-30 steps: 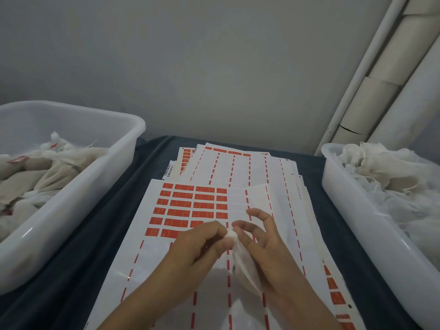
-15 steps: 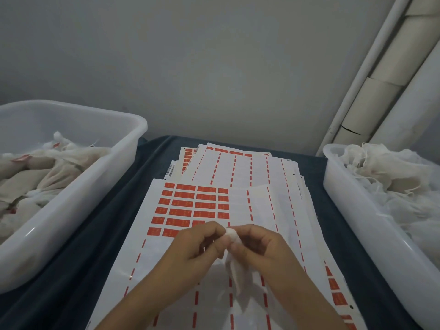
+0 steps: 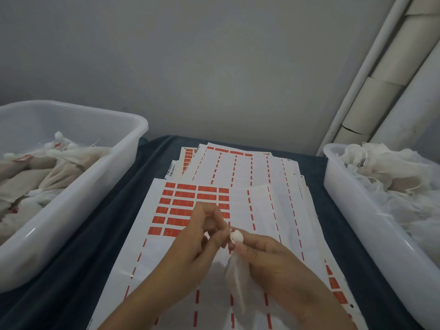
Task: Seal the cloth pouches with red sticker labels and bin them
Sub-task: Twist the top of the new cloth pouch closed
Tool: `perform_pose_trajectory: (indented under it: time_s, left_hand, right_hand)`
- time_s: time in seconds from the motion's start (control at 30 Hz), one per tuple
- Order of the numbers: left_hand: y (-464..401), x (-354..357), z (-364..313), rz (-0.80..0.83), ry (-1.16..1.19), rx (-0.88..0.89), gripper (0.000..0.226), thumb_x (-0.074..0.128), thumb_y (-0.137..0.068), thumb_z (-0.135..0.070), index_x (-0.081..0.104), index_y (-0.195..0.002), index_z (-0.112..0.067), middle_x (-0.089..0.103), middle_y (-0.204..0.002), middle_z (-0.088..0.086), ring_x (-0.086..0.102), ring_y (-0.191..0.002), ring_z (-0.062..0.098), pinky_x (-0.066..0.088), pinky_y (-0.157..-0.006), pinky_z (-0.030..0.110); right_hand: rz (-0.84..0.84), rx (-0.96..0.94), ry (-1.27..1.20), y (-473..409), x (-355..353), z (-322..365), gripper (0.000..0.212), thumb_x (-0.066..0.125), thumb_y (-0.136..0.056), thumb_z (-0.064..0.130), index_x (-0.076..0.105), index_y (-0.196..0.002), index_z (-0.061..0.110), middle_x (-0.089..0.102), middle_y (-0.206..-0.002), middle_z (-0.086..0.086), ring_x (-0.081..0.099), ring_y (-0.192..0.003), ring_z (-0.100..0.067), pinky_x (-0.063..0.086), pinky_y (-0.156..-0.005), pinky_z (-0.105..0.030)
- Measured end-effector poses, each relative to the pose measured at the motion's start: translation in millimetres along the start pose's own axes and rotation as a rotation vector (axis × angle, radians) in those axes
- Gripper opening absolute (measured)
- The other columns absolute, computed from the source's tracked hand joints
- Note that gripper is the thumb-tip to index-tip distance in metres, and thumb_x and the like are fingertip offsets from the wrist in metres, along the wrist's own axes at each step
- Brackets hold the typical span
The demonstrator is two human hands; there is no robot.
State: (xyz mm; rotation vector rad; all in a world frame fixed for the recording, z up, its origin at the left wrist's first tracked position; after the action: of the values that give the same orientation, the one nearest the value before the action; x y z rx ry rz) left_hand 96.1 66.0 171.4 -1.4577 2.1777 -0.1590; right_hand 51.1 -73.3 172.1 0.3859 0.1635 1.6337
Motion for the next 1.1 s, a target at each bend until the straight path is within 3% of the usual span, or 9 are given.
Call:
perform_pose_trajectory:
  time_s: [0.13, 0.3, 0.5, 0.63, 0.7, 0.8, 0.87, 0.93, 1.1]
  left_hand:
    - [-2, 2, 3, 0.046, 0.048, -0.054, 0.024, 0.045, -0.074, -0.044, 0.042, -0.093, -0.029, 0.055, -0.086, -0.038, 0.056, -0.086, -0.013, 0.043, -0.065, 0.001]
    - [-4, 2, 10, 0.121, 0.519, -0.348, 0.041, 0.062, -0.066, -0.040, 0.047, -0.101, -0.026, 0.066, -0.070, -0.007, 0.055, -0.054, 0.005, 0.044, -0.051, 0.012]
    - [-7, 5, 12, 0.184, 0.626, -0.382, 0.048, 0.074, -0.067, -0.033, 0.046, -0.105, -0.025, 0.065, -0.076, -0.007, 0.055, -0.055, 0.006, 0.044, -0.048, 0.015]
    - [-5, 16, 5, 0.163, 0.310, -0.262, 0.062, 0.068, -0.062, -0.043, 0.028, -0.103, -0.067, 0.044, -0.096, -0.039, 0.052, -0.082, -0.009, 0.047, -0.056, 0.010]
    - [-2, 14, -2, 0.090, 0.147, -0.181, 0.064, 0.067, -0.063, -0.056, 0.019, -0.100, -0.075, 0.030, -0.099, -0.046, 0.046, -0.089, -0.012, 0.045, -0.062, 0.005]
    - [-3, 2, -5, -0.156, -0.132, 0.104, 0.042, 0.062, -0.067, -0.053, 0.043, -0.104, -0.050, 0.038, -0.108, -0.036, 0.048, -0.091, -0.009, 0.042, -0.068, 0.000]
    - [-1, 2, -6, -0.176, -0.309, 0.256, 0.033, 0.063, -0.070, -0.042, 0.049, -0.099, -0.044, 0.048, -0.103, -0.028, 0.054, -0.082, -0.005, 0.045, -0.064, 0.002]
    - [2, 8, -5, -0.127, -0.368, 0.261, 0.027, 0.065, -0.069, -0.033, 0.063, -0.096, -0.029, 0.059, -0.098, -0.015, 0.052, -0.070, -0.002, 0.045, -0.063, 0.005]
    - [2, 7, 0, -0.163, -0.454, 0.276, 0.017, 0.066, -0.066, -0.020, 0.072, -0.079, -0.010, 0.069, -0.079, 0.000, 0.054, -0.066, 0.001, 0.041, -0.064, -0.002]
  right_hand:
    - [0.030, 0.046, -0.031, 2, 0, -1, 0.032, 0.055, -0.078, 0.036, 0.068, -0.104, 0.022, 0.072, -0.096, 0.016, 0.061, -0.095, -0.006, 0.051, -0.069, -0.012]
    - [0.014, 0.053, -0.106, 2, 0, 0, 0.040, 0.060, -0.072, 0.036, 0.069, -0.102, 0.011, 0.068, -0.077, 0.002, 0.062, -0.074, -0.012, 0.049, -0.069, -0.019]
    - [-0.050, 0.052, -0.131, 0, -3, 0, 0.031, 0.063, -0.068, 0.035, 0.075, -0.088, 0.016, 0.073, -0.092, -0.001, 0.063, -0.092, -0.022, 0.054, -0.064, -0.020]
    - [-0.110, -0.010, -0.102, -5, -5, -2, 0.034, 0.060, -0.072, 0.037, 0.074, -0.096, 0.017, 0.071, -0.098, 0.002, 0.060, -0.103, -0.023, 0.052, -0.087, -0.032]
    - [-0.127, -0.031, -0.105, -5, -7, -2, 0.033, 0.060, -0.073, 0.038, 0.072, -0.097, 0.019, 0.072, -0.092, 0.008, 0.063, -0.097, -0.020, 0.054, -0.082, -0.029]
    - [-0.168, -0.073, -0.055, -4, -7, 0, 0.037, 0.058, -0.071, 0.044, 0.070, -0.100, 0.025, 0.070, -0.096, 0.018, 0.063, -0.097, -0.014, 0.050, -0.086, -0.026]
    - [-0.189, -0.098, -0.003, -6, -5, 0, 0.040, 0.057, -0.069, 0.047, 0.068, -0.102, 0.027, 0.068, -0.100, 0.022, 0.059, -0.102, -0.013, 0.050, -0.084, -0.021]
    - [-0.172, -0.100, 0.019, -6, -1, 0, 0.039, 0.057, -0.068, 0.047, 0.068, -0.100, 0.028, 0.068, -0.098, 0.023, 0.060, -0.100, -0.010, 0.050, -0.068, -0.011]
    - [-0.210, -0.108, 0.100, -8, 1, -2, 0.042, 0.058, -0.065, 0.050, 0.066, -0.100, 0.029, 0.066, -0.102, 0.025, 0.059, -0.100, -0.007, 0.044, -0.067, -0.006]
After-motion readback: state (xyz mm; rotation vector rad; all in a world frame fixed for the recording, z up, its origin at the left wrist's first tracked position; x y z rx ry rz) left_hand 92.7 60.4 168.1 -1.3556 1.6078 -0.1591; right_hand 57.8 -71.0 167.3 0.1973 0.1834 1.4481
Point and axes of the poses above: each hand's wrist, its own y-axis away from the middle knuckle, its own x-axis out of the palm, z = x × y, the point moved 2 cm from there along -y, towards the middle knuckle
